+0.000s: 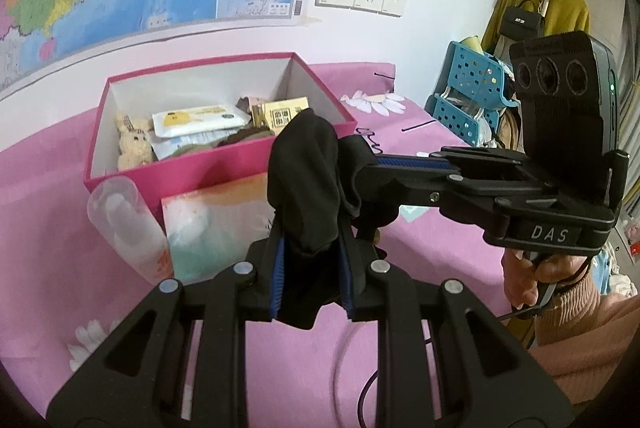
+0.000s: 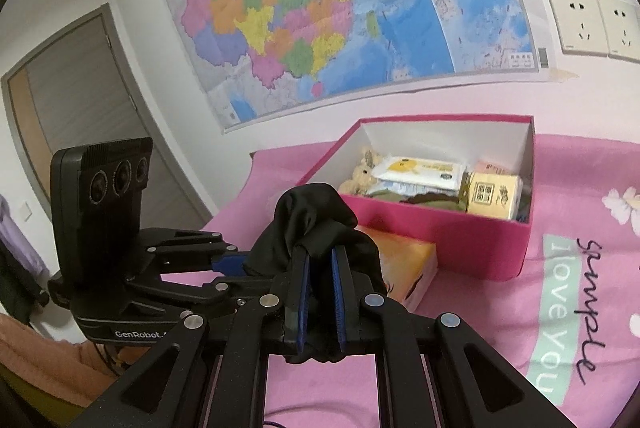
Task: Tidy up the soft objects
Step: 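Carry the black plush over the pink box with the right gripper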
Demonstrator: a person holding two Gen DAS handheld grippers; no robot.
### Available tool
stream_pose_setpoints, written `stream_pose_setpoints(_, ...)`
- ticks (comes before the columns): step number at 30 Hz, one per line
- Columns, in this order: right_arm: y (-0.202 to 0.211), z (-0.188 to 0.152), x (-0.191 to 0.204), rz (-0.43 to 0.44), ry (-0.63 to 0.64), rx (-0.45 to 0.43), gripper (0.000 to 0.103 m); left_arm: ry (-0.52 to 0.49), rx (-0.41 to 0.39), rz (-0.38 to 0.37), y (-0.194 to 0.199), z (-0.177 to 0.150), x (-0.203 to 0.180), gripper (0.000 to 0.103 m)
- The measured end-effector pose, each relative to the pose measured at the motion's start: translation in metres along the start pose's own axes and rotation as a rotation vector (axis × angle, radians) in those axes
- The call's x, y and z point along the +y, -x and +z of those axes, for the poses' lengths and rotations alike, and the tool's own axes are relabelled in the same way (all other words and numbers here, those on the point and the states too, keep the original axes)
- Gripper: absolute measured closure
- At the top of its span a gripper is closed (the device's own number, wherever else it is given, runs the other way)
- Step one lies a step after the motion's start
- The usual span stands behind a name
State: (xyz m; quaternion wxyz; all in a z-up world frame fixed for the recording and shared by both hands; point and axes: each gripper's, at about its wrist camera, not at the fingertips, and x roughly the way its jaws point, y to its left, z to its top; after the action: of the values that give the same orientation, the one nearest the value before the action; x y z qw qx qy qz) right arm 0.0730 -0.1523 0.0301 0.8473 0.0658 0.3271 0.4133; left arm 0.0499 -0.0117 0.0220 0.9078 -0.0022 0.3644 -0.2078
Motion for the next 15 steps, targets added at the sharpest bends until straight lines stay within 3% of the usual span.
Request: stream_pose_setpoints(15,-0.003,0.017,-0.011,-0.011,-0.002,-0.031,0.093,-0.005,-0.018,0.008,-0.007,0.021,0.003,0.078)
